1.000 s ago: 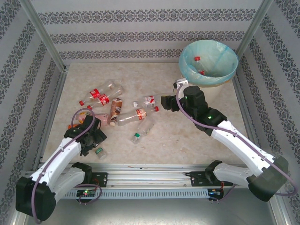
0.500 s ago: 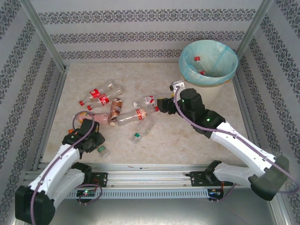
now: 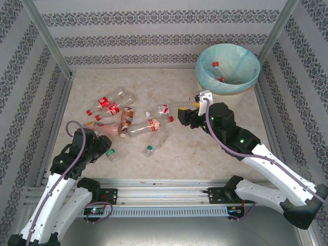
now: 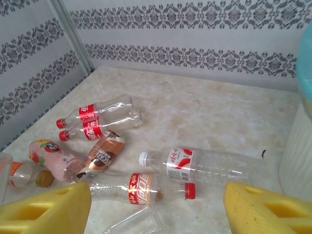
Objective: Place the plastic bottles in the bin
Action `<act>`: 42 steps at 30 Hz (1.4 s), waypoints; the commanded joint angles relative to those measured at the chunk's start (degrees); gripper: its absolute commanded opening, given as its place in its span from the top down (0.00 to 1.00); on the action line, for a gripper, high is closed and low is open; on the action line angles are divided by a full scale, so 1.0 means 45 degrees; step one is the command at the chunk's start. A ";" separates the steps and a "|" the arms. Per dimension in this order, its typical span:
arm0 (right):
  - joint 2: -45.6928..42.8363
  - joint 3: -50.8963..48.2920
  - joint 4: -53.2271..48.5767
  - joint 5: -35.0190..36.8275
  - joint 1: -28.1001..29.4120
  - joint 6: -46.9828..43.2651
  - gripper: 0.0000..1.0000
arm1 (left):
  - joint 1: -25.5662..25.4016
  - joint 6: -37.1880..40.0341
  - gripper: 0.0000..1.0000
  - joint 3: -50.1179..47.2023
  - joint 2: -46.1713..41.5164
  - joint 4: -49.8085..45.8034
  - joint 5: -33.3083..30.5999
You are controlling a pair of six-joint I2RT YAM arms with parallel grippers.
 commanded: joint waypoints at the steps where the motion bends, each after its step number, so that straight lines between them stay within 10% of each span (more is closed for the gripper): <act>1: -0.0589 -0.0295 -0.0180 0.0673 0.0155 -0.0048 0.28 | 0.0120 0.0585 0.67 0.0858 0.0301 -0.0419 0.0530; 16: -0.1443 -0.1040 0.0050 0.1572 0.0158 -0.0426 0.28 | -0.0621 0.4446 0.84 0.3721 0.3250 0.3570 0.1789; 42: -0.2836 -0.1571 0.1030 0.2609 -0.0005 -0.1291 0.25 | -0.8513 1.1947 0.90 0.3983 0.5870 0.9786 -0.0125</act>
